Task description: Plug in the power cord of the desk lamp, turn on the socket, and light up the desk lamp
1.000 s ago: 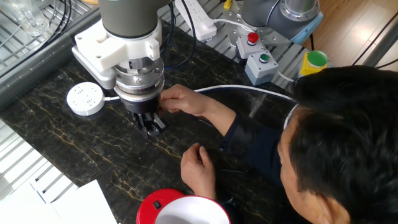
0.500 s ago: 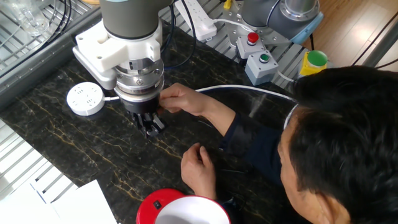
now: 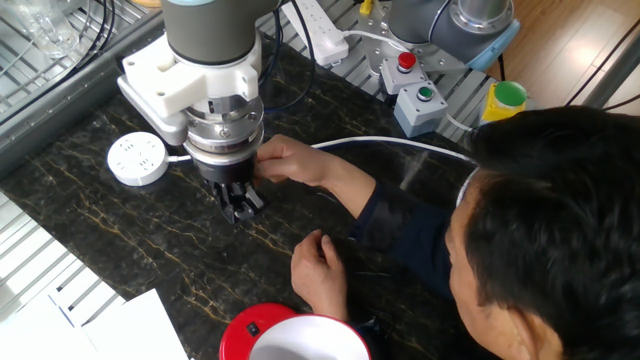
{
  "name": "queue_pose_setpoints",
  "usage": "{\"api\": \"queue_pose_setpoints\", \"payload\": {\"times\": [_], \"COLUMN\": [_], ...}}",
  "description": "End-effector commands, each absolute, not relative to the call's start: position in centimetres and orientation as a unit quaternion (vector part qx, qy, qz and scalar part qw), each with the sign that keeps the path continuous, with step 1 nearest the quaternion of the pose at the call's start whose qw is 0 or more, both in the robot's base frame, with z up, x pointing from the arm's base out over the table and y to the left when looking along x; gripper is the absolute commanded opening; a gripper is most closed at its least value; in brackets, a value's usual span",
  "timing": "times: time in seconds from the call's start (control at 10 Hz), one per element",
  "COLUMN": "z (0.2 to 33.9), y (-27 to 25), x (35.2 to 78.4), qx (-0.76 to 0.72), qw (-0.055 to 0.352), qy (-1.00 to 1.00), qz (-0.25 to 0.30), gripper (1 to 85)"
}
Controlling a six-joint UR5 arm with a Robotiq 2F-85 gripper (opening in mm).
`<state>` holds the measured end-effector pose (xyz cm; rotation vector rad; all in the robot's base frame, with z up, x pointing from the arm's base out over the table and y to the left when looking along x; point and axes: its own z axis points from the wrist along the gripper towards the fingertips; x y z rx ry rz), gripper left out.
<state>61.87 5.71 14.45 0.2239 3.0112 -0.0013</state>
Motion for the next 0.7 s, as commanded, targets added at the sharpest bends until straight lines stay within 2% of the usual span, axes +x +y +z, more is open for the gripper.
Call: {"api": "queue_pose_setpoints", "payload": {"times": [0.0,0.2,0.3,0.4,0.6], "z": [14.48,14.46,14.43,14.44,14.53], "y": [5.87,5.75,5.52,5.47,5.65], "x": [61.94,61.95,61.84,61.83,61.87], "qx": [0.076,0.078,0.082,0.087,0.087], "qw": [0.062,0.062,0.060,0.059,0.059], "qy": [0.995,0.995,0.995,0.994,0.994], "qz": [0.004,0.002,-0.002,-0.004,0.000], "gripper": [27.7,22.7,14.7,1.0,1.0]}}
